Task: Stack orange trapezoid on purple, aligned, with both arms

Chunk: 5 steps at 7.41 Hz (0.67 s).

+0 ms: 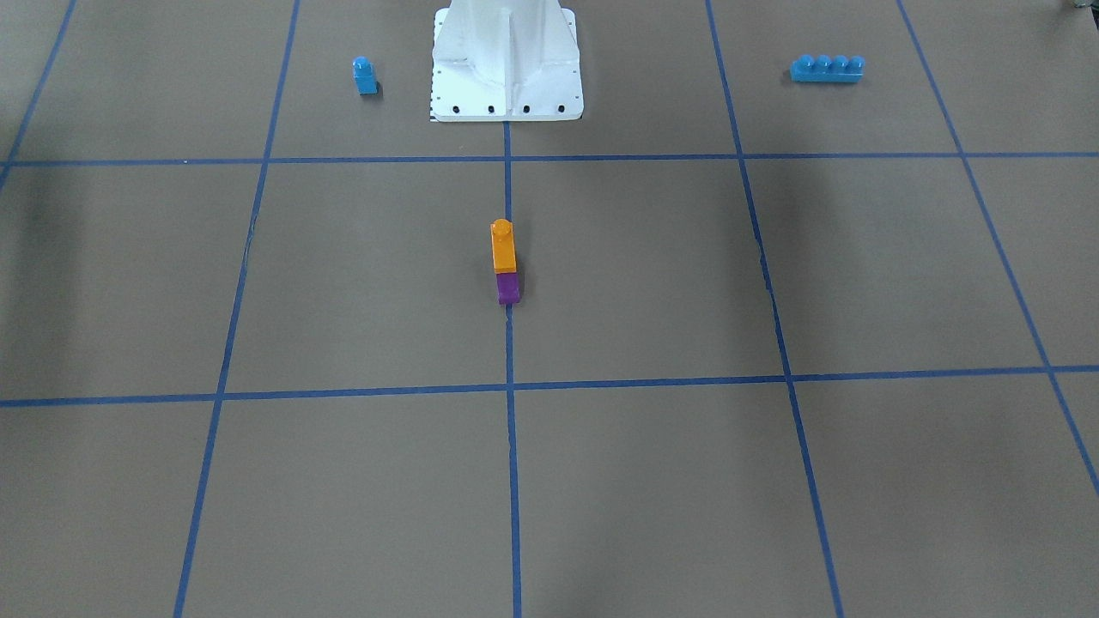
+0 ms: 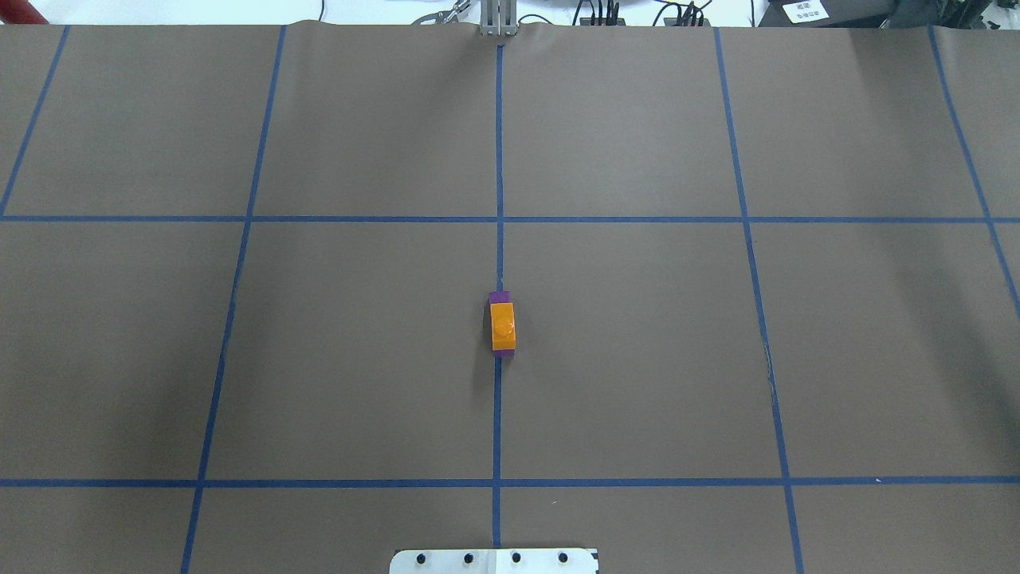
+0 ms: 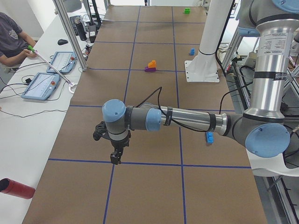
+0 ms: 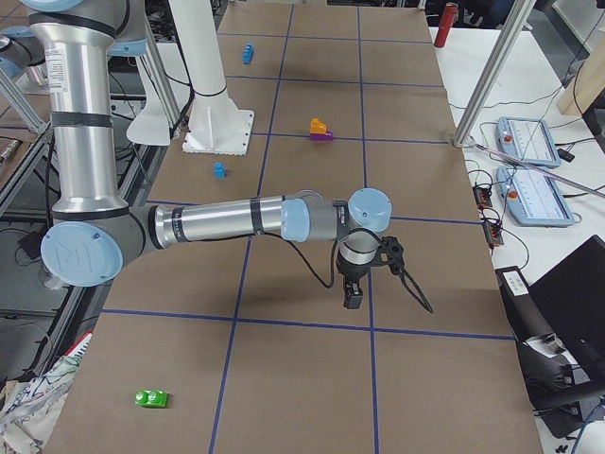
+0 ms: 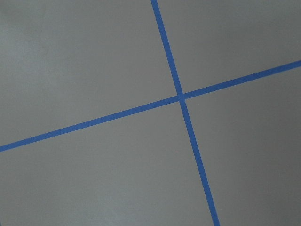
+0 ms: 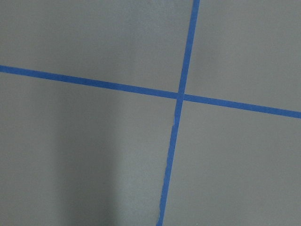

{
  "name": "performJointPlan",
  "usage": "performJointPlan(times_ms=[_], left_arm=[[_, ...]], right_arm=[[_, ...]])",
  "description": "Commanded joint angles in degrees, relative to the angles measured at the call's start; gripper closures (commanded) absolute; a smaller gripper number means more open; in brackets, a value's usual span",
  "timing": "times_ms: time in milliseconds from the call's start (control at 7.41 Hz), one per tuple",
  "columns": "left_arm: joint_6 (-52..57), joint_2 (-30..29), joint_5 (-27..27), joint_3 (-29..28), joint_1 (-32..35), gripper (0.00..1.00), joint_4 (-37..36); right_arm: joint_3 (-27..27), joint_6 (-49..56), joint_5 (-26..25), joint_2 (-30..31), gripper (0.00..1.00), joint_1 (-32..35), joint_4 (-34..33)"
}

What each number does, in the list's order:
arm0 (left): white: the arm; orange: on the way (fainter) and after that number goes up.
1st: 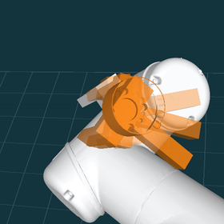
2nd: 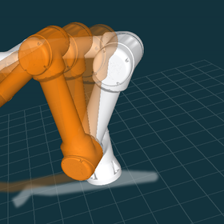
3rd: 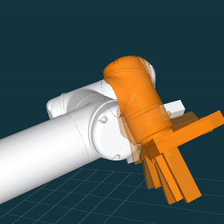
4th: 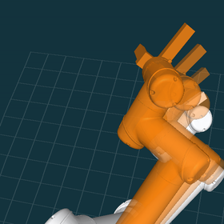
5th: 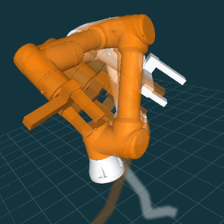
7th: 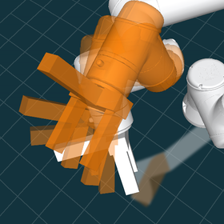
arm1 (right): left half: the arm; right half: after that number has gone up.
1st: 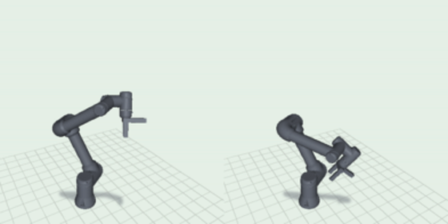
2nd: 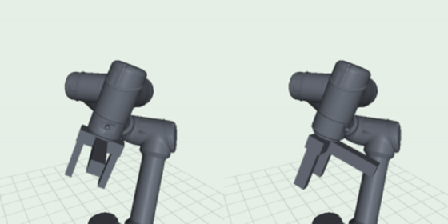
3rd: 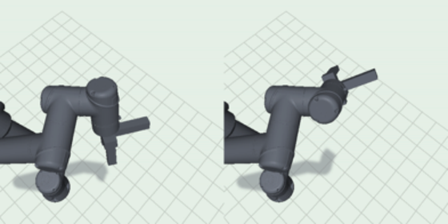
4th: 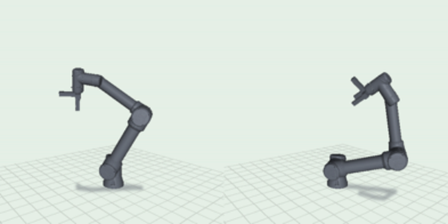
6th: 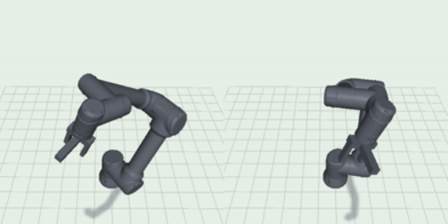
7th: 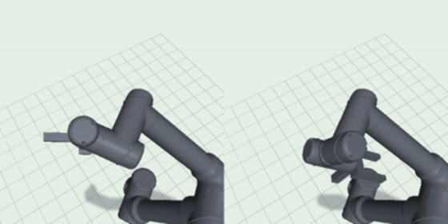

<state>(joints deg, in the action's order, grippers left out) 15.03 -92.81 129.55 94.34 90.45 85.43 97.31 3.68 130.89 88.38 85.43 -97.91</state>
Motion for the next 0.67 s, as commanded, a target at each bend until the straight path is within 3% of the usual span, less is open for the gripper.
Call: performJointPlan(times_ms=[0,540], left_arm=[[0.09,-0.35,0.17,0.49,-0.18,0.00,0.09],[0.00,-0.26,0.08,0.41,-0.53,0.00,2.72]], right_arm=[[0.16,-0.08,0.16,0.04,0.00,0.00,0.00],[-0.01,-0.17,0.86,-0.05,0.00,0.00,0.00]])
